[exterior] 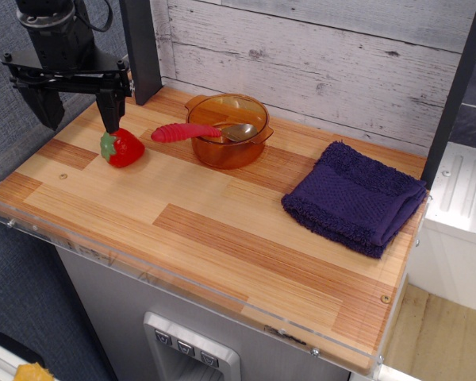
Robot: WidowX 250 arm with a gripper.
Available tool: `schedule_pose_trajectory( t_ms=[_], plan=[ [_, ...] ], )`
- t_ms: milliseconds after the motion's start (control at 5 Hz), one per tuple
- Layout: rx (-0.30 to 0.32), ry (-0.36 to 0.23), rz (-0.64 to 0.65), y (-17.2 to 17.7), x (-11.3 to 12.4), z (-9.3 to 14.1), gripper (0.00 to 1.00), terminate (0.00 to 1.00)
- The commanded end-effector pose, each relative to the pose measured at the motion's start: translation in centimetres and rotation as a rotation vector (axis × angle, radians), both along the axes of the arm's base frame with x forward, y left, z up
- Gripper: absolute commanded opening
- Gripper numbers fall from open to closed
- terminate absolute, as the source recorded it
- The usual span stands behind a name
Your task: Place strawberry on purple cloth.
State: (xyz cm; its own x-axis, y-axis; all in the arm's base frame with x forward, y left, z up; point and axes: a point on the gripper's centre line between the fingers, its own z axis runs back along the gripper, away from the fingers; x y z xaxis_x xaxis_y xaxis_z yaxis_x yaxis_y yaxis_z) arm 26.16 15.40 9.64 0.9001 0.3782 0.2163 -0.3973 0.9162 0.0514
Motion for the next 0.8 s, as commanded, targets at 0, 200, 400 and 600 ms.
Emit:
schedule_pose_trajectory(
  t_ms=[0, 200, 400, 600],
  plan=[
    [0.0, 0.0, 0.0, 0.0, 0.0, 0.0, 1.0, 0.0],
    [0.083, 0.149, -0.254, 0.8, 1.2, 0.7, 1.0, 0.0],
    [0.144, 0.152, -0.478, 1.5, 1.7, 1.3, 1.0, 0.0],
    [0.232, 0.189, -0.68, 2.3, 2.3, 1.2, 1.0, 0.0]
  ],
)
